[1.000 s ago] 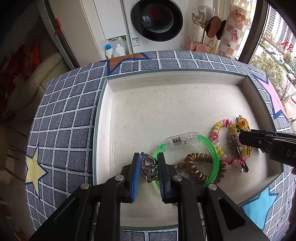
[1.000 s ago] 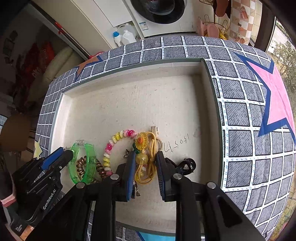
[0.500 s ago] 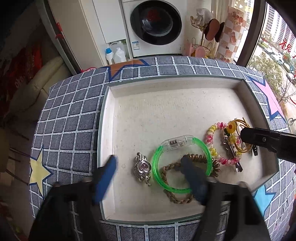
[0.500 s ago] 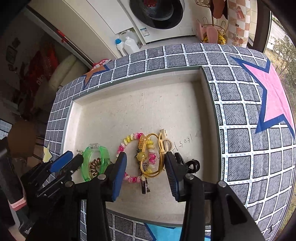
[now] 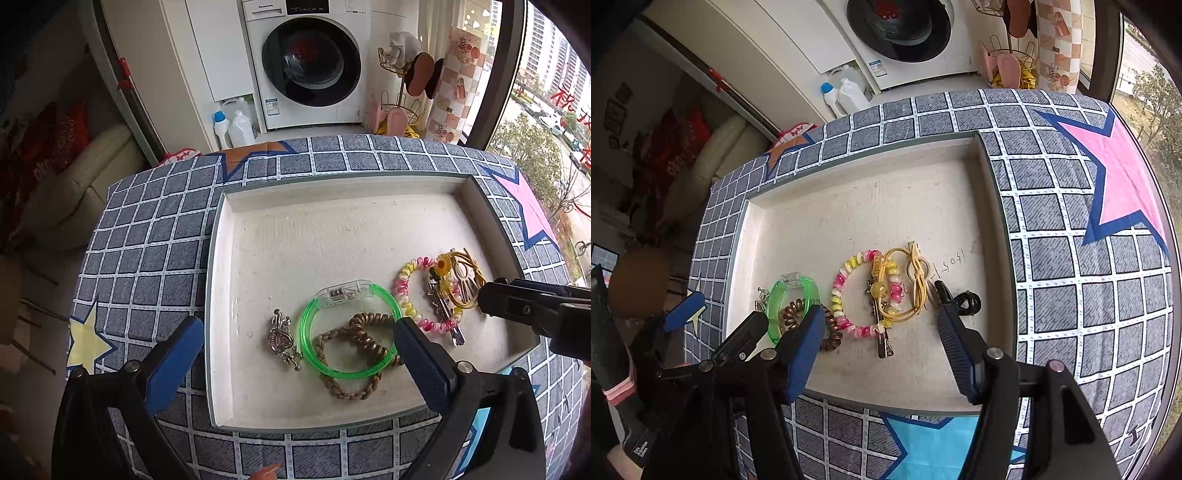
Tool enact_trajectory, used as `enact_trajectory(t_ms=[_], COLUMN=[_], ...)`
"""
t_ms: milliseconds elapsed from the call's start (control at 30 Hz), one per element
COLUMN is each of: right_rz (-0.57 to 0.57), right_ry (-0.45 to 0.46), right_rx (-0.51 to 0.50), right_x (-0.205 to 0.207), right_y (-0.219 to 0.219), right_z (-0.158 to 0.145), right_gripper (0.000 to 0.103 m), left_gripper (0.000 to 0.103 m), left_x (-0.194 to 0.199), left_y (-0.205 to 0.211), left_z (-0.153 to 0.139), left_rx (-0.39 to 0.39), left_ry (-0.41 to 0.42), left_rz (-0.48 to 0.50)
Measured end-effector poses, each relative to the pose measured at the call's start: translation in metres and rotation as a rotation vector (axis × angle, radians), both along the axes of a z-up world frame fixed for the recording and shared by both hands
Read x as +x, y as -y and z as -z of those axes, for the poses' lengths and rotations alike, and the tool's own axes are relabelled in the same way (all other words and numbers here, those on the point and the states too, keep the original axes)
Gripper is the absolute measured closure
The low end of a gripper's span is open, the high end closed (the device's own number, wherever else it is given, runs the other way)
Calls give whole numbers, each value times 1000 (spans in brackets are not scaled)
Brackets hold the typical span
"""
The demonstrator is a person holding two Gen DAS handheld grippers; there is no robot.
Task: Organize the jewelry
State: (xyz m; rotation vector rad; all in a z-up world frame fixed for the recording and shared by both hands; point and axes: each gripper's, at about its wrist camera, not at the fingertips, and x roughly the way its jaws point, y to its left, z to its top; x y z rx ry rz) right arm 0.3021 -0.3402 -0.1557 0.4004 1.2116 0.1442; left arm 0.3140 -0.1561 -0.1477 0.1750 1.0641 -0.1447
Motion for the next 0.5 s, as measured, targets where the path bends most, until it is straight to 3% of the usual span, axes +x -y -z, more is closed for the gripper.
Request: enact_trajectory(t_ms=[133,233,500], right_rz=[-2,-3,7], right_ry=[-9,-15,-20], right_rx=[-6,-10,-35], right_x=[-8,-17,-63], right_y=[0,-1,-8], right_z=[-1,-4,-11], right_gripper=[35,23,21], left_gripper=[0,0,0], left_x=[-12,-24,-75], left_y=[-3,-6,-23], left_z=[-3,-8,-21], left_rx=[6,11,25], left_ry=[-10,-17,-25], left_rz=[3,10,11])
